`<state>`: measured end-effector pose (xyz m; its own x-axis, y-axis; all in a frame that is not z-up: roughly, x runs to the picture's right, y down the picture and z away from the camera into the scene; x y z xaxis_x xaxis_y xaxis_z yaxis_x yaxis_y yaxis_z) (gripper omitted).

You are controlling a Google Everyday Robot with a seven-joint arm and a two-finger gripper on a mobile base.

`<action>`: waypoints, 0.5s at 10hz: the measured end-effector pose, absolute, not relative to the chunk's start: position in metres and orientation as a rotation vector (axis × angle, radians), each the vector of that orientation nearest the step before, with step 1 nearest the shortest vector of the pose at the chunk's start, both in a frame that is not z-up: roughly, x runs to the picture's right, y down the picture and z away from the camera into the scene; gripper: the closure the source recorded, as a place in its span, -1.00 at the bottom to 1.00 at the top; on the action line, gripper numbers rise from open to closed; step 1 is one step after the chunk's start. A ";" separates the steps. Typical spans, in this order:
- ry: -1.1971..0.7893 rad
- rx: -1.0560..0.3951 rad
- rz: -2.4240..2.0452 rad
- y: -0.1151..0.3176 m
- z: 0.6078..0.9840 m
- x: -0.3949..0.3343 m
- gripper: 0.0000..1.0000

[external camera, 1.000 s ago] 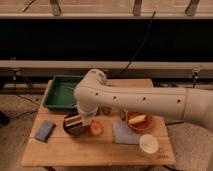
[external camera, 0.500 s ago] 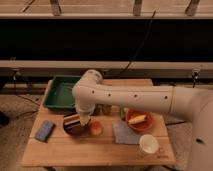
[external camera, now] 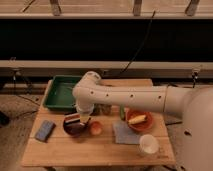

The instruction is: Place eraser in purple bowl

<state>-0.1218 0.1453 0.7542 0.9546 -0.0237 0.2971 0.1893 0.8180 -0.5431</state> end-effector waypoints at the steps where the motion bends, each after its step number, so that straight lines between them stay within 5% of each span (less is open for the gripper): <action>1: -0.285 -0.604 -0.114 0.145 0.754 -0.122 -0.58; 5: -0.285 -0.604 -0.114 0.145 0.754 -0.122 -0.60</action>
<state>-0.1219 0.1452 0.7543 0.9546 -0.0224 0.2971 0.1884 0.8180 -0.5436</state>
